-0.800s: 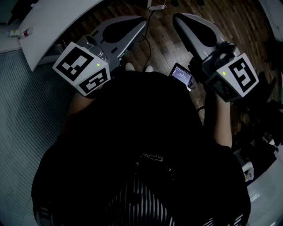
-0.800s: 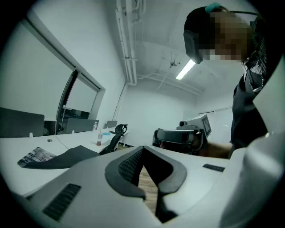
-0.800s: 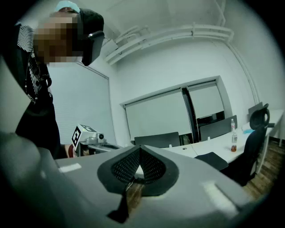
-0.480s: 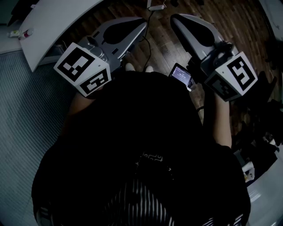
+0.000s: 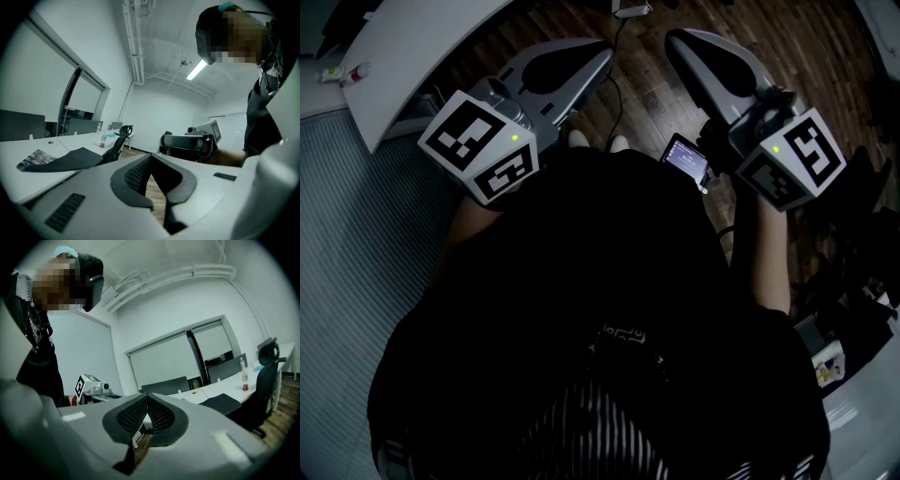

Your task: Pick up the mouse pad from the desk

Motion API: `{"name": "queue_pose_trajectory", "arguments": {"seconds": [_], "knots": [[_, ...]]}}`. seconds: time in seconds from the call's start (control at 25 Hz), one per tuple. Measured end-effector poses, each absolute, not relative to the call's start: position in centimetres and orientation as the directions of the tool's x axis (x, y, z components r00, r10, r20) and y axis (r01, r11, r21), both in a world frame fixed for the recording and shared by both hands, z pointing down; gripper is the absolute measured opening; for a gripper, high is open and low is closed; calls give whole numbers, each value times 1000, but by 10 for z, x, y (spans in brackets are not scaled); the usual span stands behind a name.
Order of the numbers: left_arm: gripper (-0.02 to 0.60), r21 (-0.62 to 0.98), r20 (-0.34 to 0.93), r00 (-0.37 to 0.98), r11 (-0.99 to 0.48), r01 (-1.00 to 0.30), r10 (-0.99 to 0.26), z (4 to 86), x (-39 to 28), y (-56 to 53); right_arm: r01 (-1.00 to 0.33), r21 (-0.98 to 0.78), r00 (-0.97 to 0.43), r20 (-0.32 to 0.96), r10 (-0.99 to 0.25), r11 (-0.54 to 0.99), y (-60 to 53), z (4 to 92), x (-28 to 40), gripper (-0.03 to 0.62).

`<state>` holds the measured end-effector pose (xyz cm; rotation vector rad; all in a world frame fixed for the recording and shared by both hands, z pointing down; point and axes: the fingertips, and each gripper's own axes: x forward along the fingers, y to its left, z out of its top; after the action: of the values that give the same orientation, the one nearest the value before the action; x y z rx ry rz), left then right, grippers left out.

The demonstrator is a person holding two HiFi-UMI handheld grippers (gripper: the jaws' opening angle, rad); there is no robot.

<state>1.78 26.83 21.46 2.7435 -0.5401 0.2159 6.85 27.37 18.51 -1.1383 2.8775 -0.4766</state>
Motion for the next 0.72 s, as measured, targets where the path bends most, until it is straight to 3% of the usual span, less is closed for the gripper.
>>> {"name": "queue_pose_trajectory", "arguments": {"seconds": [0.72], "knots": [[8, 271, 234, 919, -886, -375, -317, 222, 65, 285, -661, -347, -725, 67, -686, 665, 294, 204, 113, 5]]}}
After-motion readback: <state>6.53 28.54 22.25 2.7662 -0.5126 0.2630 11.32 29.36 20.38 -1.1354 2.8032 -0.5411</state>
